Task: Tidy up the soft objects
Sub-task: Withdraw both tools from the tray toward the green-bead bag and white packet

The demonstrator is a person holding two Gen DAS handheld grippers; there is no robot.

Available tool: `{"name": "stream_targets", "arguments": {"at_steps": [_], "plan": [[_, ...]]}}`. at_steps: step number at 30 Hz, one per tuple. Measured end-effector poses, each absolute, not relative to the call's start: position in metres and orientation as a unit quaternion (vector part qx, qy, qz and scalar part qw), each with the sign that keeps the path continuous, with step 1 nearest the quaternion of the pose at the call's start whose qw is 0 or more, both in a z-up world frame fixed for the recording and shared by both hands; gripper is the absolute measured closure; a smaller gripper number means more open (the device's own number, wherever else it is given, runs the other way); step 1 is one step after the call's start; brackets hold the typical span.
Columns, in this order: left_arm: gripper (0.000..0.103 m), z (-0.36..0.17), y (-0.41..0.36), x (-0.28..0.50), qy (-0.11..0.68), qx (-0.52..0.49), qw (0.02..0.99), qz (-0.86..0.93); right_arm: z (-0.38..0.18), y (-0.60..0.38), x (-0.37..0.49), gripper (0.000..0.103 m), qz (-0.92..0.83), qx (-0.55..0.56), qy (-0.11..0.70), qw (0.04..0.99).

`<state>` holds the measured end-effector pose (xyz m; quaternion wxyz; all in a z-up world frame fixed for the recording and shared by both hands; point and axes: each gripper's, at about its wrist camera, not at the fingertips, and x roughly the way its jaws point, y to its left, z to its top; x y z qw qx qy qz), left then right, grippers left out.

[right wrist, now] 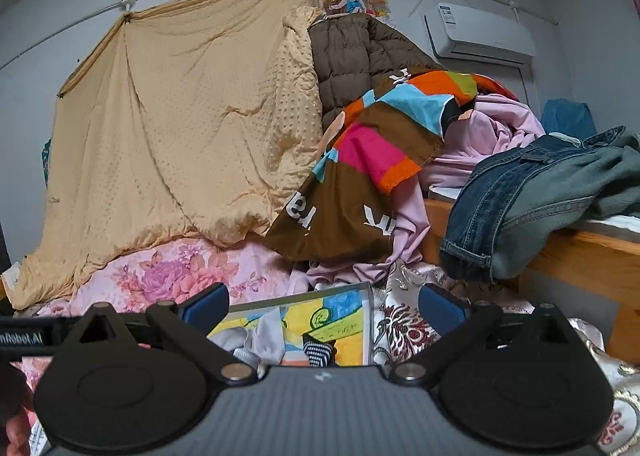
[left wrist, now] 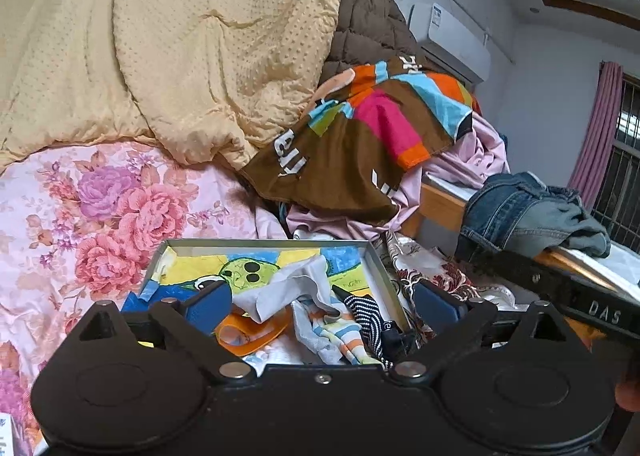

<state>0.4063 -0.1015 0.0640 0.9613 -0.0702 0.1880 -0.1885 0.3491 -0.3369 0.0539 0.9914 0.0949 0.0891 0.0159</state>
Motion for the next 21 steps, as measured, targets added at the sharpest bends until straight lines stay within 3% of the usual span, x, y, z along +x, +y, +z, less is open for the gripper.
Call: {"name": "stream_targets", "arguments": {"at_steps": [21], "plan": [[0.001,0.046,-0.076,0.312,0.181,-0.071,0.964,-0.184,0.022,-0.297,0.266,0.0,0.025,0.055,0.143,0.988]]}}
